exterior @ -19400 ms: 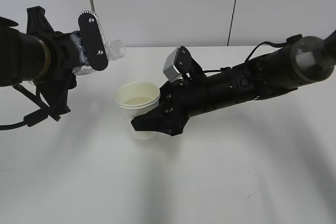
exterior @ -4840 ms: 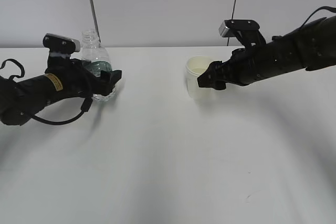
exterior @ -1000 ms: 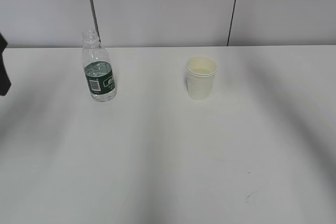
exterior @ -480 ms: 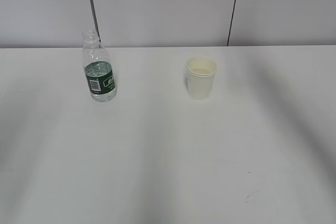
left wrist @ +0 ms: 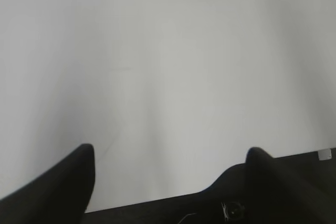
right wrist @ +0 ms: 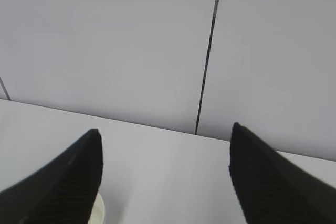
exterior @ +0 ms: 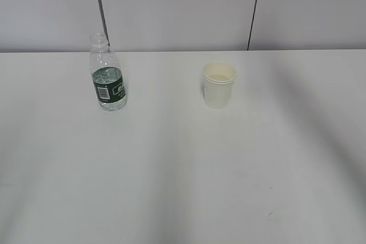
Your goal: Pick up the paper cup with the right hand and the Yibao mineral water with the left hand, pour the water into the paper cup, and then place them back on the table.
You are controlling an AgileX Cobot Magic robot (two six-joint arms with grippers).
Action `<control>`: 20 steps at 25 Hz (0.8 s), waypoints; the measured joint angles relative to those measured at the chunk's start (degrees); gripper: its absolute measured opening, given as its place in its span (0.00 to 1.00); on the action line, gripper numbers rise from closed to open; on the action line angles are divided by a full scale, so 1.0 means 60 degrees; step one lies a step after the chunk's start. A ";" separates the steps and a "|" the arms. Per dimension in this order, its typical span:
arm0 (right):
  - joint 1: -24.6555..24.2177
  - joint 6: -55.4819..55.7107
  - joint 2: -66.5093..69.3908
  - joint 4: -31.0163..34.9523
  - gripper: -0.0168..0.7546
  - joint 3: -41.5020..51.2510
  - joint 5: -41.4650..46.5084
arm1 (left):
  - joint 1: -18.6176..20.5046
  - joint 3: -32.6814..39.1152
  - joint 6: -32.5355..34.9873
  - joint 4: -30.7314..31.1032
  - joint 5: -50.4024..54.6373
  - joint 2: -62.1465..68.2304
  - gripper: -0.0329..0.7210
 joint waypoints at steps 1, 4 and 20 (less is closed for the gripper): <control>0.0000 0.0000 0.0000 0.0000 0.78 0.0000 0.0000 | 0.0000 0.0238 0.0015 0.0000 -0.0050 -0.0359 0.75; 0.0000 0.0000 0.0000 0.0000 0.78 0.0000 0.0000 | 0.0000 0.0512 0.0087 0.0011 -0.0059 -0.1244 0.75; 0.0000 0.0000 -0.0017 0.0000 0.78 0.0425 -0.0019 | 0.0000 0.0509 0.0126 0.0031 -0.0081 -0.3102 0.75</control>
